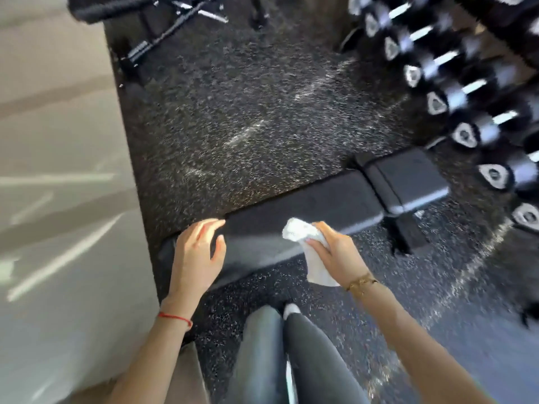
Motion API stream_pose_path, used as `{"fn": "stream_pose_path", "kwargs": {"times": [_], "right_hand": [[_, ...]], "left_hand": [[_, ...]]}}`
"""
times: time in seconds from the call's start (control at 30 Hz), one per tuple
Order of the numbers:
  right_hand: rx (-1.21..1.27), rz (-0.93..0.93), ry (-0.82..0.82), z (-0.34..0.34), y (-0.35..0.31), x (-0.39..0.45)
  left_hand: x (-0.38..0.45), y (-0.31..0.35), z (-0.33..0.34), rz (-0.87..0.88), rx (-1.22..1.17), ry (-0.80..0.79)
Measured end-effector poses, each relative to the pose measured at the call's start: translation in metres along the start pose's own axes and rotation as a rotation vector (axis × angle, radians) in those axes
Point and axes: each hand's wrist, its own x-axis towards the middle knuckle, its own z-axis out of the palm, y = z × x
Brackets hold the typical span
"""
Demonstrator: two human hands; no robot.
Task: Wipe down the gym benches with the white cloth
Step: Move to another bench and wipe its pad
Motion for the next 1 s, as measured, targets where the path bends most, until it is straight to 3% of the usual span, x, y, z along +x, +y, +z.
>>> {"fn": "stream_pose_path", "kwargs": {"times": [0.3,0.4,0.57,0.73,1.0], "right_hand": [[-0.09,-0.206,-0.196,0.165,0.085,0.094],[-0.108,-0.29,-0.267,0.243,0.114,0.115],[-0.193,-0.599,-0.382,0.35,0.166,0.122],[-0.482,-0.868,-0.166,0.383,0.204,0.127],[-0.76,-1.069,0.081,0.454,0.159,0.129]], "left_hand": [[-0.083,-0.132,0.123,-0.289,0.172,-0.009],[-0.109,-0.183,0.175,-0.316,0.189,0.036],[-0.135,-0.249,0.243,-0.29,0.24,0.131],[-0.148,-0.292,0.278,-0.227,0.272,0.258],[-0.157,-0.329,0.299,-0.153,0.303,0.394]]}}
